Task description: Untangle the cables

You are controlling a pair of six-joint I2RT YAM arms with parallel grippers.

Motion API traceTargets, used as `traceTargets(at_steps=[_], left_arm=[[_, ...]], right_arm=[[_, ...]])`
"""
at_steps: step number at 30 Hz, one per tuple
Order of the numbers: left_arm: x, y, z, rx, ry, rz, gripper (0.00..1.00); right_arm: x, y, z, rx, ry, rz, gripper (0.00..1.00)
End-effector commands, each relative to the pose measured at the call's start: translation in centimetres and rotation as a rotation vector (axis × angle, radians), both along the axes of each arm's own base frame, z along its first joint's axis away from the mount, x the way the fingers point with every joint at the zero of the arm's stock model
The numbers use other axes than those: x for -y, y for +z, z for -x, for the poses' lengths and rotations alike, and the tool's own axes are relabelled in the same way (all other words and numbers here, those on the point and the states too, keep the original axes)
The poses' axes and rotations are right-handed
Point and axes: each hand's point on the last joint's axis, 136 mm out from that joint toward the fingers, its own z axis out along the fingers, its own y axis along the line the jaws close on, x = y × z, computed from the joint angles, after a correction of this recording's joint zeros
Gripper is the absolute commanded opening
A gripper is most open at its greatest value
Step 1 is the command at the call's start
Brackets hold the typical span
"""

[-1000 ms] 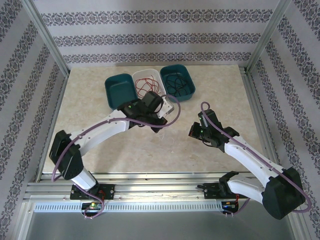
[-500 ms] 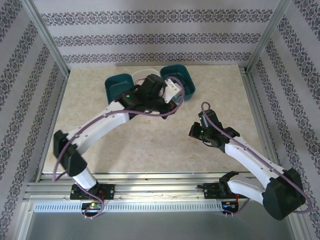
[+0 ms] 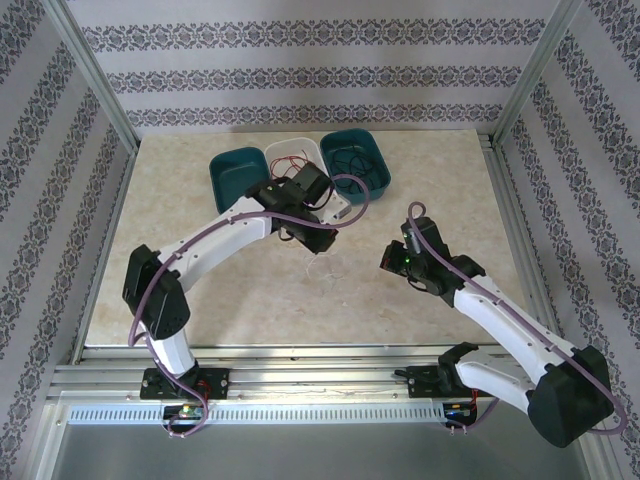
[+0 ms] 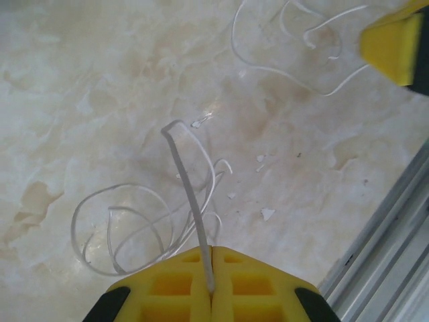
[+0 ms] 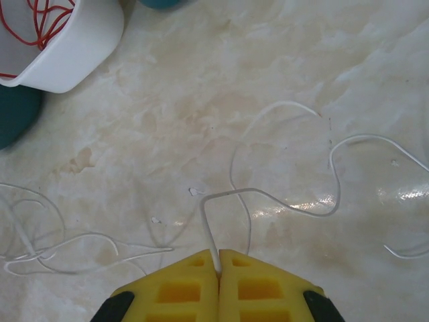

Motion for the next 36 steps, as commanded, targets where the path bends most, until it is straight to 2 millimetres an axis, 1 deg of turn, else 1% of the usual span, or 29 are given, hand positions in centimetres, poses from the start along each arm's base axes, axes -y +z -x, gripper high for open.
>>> traceTargets(at_steps=[1,3,4,9,14,16,17,18,20,21,23,25,26,28,32,34,36], left_arm=[[-1.0,3.2,-0.2,0.102,0.014,0.004,0.0],[-1.1,3.7,-0.5,0.124,0.031,0.024,0.0],[-1.2,3.5,-0.6,0.12,0.038,0.026,0.0],[-1.2,1.2,-0.7,0.058,0.082,0.08,0.0],[-2.0,-0.2,-0.4,0.077,0.188,0.17,0.0],[-3.1,-0.5,-0.5,0.089,0.258,0.202,0.0],[-4.0,-0.9,-0.5,0.084,0.307,0.216,0.0],[-4.9,-1.2,-0.6,0.082,0.351,0.229,0.0],[-6.8,-1.9,-0.7,0.069,0.444,0.272,0.0],[-7.7,-2.2,-0.7,0.063,0.481,0.29,0.0],[-9.6,-2.8,-0.7,0.053,0.556,0.317,0.0],[-11.1,-3.3,-0.6,0.044,0.611,0.341,0.0],[-11.7,-3.4,-0.6,0.042,0.636,0.355,0.0],[-12.6,-3.8,-0.5,0.035,0.671,0.38,0.0],[-13.5,-4.7,0.0,0.018,0.703,0.389,0.0],[-13.8,-4.9,0.2,0.017,0.711,0.389,0.0],[-14.0,-5.1,0.4,0.018,0.714,0.387,0.0]], right_arm=[[-0.6,1.9,-1.0,0.053,0.014,-0.017,0.0],[-0.9,2.2,-1.0,0.061,0.029,-0.026,0.0],[-1.2,2.6,-1.1,0.07,0.038,-0.033,0.0],[-1.7,5.8,-2.4,0.153,0.076,-0.019,0.0],[-3.7,10.9,-4.9,0.264,0.156,-0.017,0.0],[-4.7,13.1,-6.1,0.309,0.187,-0.012,0.0],[-5.4,14.3,-6.7,0.331,0.207,-0.015,0.0],[-6.1,15.1,-7.1,0.347,0.229,-0.021,0.0],[-8.3,17.3,-8.2,0.388,0.289,-0.032,0.0],[-9.4,17.9,-8.7,0.399,0.317,-0.035,0.0],[-12.4,19.4,-9.6,0.426,0.397,-0.054,0.0],[-15.2,20.3,-10.5,0.435,0.463,-0.079,0.0],[-16.6,21.2,-10.9,0.447,0.495,-0.101,0.0],[-19.7,21.9,-11.7,0.454,0.562,-0.141,0.0],[-25.7,22.4,-12.9,0.464,0.678,-0.196,0.0],[-28.0,22.1,-13.6,0.463,0.718,-0.226,0.0],[-29.8,21.6,-14.4,0.454,0.739,-0.257,0.0]])
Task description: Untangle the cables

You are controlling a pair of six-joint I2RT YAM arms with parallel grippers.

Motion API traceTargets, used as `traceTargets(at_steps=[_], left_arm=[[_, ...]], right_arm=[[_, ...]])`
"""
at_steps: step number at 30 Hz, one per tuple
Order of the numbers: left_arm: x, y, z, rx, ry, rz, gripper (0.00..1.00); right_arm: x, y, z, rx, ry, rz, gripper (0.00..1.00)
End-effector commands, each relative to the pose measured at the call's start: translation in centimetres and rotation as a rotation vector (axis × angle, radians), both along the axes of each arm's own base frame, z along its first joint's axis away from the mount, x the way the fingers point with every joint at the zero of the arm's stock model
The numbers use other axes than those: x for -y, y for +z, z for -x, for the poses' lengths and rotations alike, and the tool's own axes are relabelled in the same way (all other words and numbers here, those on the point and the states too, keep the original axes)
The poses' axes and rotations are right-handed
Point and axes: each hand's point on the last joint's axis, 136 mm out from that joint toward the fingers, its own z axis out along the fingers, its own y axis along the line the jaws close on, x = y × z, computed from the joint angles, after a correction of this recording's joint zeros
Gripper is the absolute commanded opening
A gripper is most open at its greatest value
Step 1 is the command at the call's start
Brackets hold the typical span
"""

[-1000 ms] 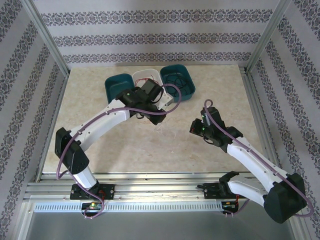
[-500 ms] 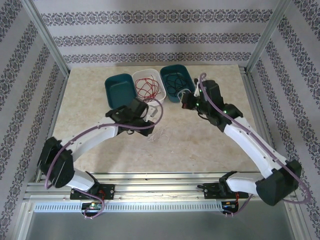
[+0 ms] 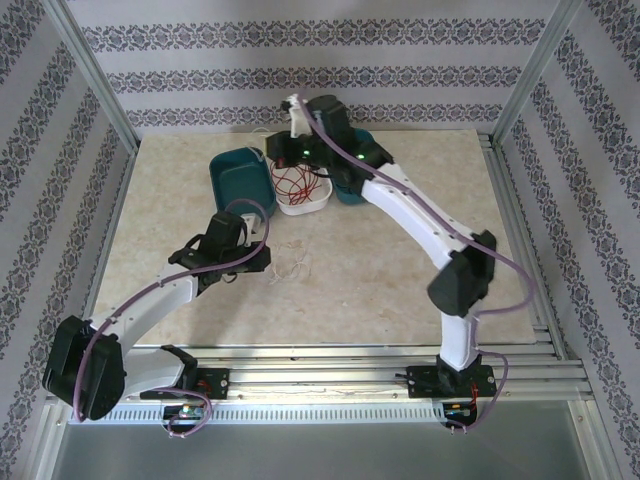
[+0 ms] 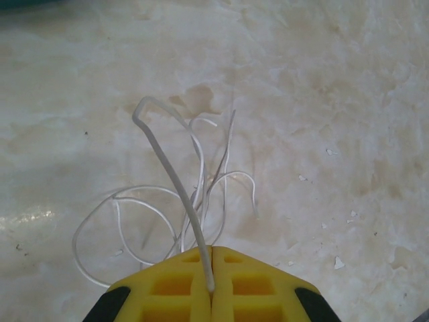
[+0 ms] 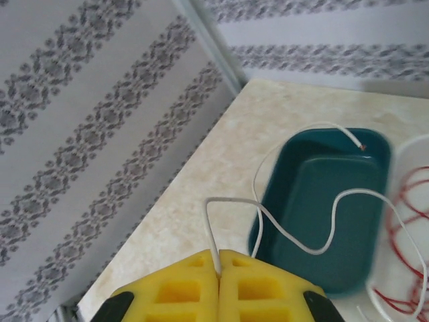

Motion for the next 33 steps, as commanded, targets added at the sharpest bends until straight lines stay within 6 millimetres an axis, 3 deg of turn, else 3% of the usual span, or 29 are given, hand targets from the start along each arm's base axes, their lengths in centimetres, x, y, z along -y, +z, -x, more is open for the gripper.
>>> traceTargets(at_steps=[1,8,17,19,22,25,28,33], left_arm=[[0.0,1.4,-0.5,0.051,0.026,0.054,0.0],[-0.1,1.4,-0.1,0.056,0.027,0.063,0.0],[-0.3,1.4,0.0,0.054,0.024,0.046,0.0],[-0.3,1.5,0.0,0.055,0.023,0.048,0.0],[-0.2,1.7,-0.1,0.057,0.022,0.051,0.0],[-0.1,2.0,-0.2,0.06,0.019,0.053,0.0],[0.0,2.7,-0.3,0.069,0.014,0.054,0.0],[0.0,3.8,-0.8,0.089,0.012,0.044,0.0]], right_arm=[[-3.2,-1.0,-0.1,-0.029,0.107,-0.025,0.0],[-6.7,-6.7,-4.1,-0.089,0.1,-0.015,0.0],[-7.1,-15.7,-6.7,-0.193,0.057,0.071,0.0],[-6.9,-17.2,-6.9,-0.224,0.054,0.082,0.16],[-6.6,-17.4,-6.9,-0.234,0.06,0.089,0.33],[-6.1,-16.3,-7.0,-0.202,0.048,0.097,0.48],[-5.2,-15.0,-7.0,-0.185,0.035,0.099,0.53],[-2.7,-12.5,-6.8,-0.161,0.004,0.103,0.51]])
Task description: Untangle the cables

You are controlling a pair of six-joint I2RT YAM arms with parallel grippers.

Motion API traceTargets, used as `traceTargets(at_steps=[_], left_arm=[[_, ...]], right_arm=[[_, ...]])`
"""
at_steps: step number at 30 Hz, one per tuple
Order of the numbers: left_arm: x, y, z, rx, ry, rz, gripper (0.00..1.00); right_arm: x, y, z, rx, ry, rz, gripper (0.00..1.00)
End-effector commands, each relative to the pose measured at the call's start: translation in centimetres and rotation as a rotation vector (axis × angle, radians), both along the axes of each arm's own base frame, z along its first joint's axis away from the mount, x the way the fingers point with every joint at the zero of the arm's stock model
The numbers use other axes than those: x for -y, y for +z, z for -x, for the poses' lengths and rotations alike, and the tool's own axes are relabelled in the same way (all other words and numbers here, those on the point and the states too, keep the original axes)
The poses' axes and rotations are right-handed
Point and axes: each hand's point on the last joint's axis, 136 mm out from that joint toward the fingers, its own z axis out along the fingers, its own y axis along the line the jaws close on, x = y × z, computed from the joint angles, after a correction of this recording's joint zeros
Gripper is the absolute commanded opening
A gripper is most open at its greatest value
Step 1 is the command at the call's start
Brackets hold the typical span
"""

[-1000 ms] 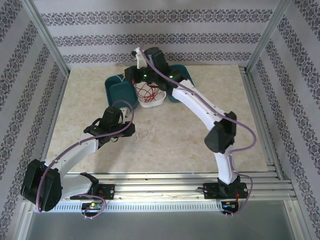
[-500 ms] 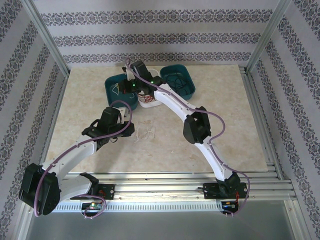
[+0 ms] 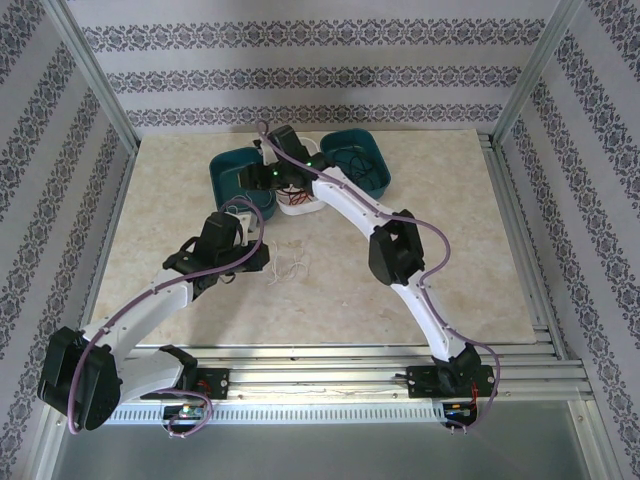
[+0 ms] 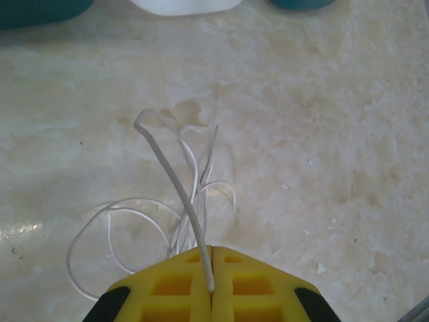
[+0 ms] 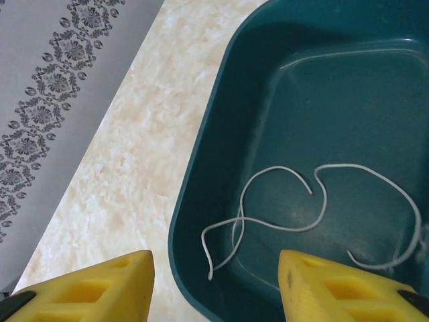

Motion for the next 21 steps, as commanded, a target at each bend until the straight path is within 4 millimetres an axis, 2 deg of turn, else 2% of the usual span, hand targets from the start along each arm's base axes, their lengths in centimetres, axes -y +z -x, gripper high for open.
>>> traceTargets(at_steps=[1,6,10,14,17,21], left_arm=[[0.1,2.0,-0.7,0.041,-0.005,0.007,0.0],[0.4,2.7,-1.1,0.051,-0.018,0.017,0.0],[0.5,2.7,-1.3,0.045,-0.016,0.012,0.0],[0.5,2.5,-1.5,0.037,-0.01,0.012,0.0],[0.4,2.2,-1.6,0.024,0.004,0.011,0.0],[0.0,1.6,-1.6,-0.002,0.03,0.001,0.0]], right_arm=[[2.7,6.4,0.0,0.108,-0.036,-0.028,0.51],[7.7,6.6,1.9,0.118,-0.122,0.035,0.49],[12.2,3.9,5.0,0.085,-0.207,0.107,0.49],[15.7,-0.5,9.3,0.009,-0.27,0.194,0.47],[16.6,-3.7,12.7,-0.04,-0.262,0.267,0.45],[16.3,-7.0,16.0,-0.092,-0.215,0.322,0.4]])
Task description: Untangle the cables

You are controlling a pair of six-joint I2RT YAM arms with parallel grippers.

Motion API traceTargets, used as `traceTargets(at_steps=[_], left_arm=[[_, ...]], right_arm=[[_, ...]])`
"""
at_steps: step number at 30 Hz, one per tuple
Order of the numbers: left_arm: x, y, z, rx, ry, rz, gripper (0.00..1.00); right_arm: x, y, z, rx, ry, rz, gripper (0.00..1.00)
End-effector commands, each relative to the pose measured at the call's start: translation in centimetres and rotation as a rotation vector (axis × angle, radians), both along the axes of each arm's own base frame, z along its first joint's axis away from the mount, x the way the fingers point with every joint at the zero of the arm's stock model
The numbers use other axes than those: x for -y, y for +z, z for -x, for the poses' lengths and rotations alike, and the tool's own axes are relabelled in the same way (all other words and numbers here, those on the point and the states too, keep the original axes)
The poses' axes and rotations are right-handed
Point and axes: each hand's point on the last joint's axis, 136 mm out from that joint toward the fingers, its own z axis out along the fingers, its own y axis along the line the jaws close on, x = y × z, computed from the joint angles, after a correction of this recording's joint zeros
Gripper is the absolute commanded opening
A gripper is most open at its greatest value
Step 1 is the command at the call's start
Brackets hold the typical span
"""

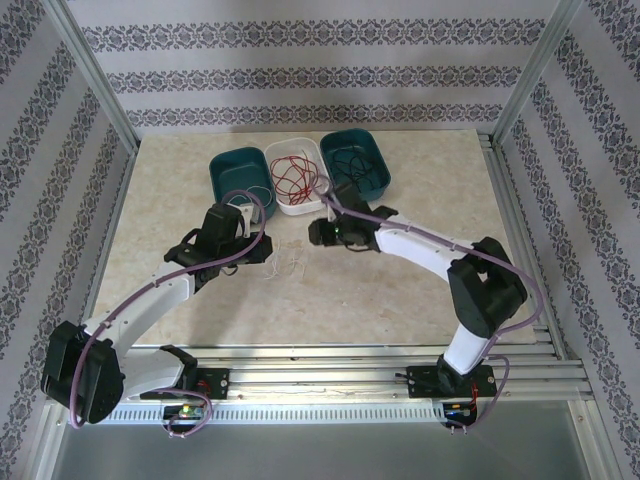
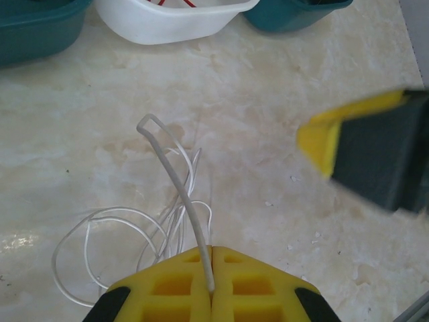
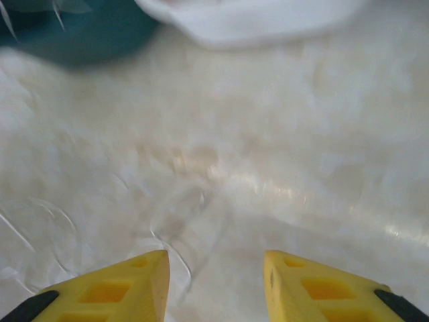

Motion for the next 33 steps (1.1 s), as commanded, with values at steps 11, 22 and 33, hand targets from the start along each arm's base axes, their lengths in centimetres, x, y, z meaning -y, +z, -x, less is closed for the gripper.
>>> traceTargets(at_steps=[11,22,33], left_arm=[[-1.1,-0.5,-0.4,-0.048,0.074,-0.018,0.0],[-1.2,-0.9,-0.7,-0.059,0.086,-0.011,0.0],[-0.9,-1.1,-1.0,-0.066,0.088,0.007,0.0]], right_arm=[[-3.8,-3.9,3.4,0.03,0.217,0.123,0.37],[-5.4,-5.8,3.4,0.022,0.314,0.151,0.4],[-6.6,-7.3,3.8,-0.006,0.362,0.156,0.39]])
